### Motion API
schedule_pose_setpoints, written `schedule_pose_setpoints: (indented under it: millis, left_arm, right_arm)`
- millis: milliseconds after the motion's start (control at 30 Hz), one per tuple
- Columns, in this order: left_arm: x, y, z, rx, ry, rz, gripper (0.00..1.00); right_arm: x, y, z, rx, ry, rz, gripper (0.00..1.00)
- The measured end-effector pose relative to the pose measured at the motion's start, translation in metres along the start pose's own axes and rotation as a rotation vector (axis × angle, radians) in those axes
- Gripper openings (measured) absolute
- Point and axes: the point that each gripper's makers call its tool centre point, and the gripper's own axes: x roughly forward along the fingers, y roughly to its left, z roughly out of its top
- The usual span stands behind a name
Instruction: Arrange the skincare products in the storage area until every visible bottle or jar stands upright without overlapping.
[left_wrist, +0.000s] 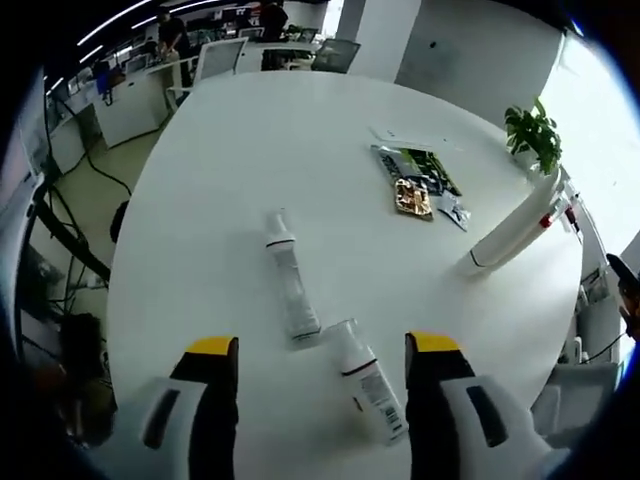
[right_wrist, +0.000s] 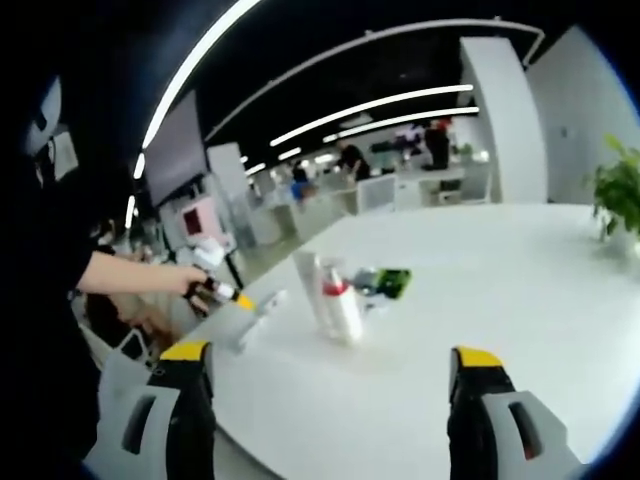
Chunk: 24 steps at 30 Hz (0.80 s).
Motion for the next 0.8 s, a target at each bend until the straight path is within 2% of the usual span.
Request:
schedule_pose_setpoints:
  millis: [333, 800]
  left_arm:
    - [0.023, 0.006, 0.008, 0.006, 0.018, 0.040, 0.53]
    - [0.040, 0.007, 0.006, 0.018, 0.091, 0.049, 0.47]
  right_arm:
    - [-0.004, -0.014, 0.002, 0.019, -0.010, -0.021, 0.95]
    - [0.001, -0.017, -0.006, 0.051, -0.002, -0.028, 0.94]
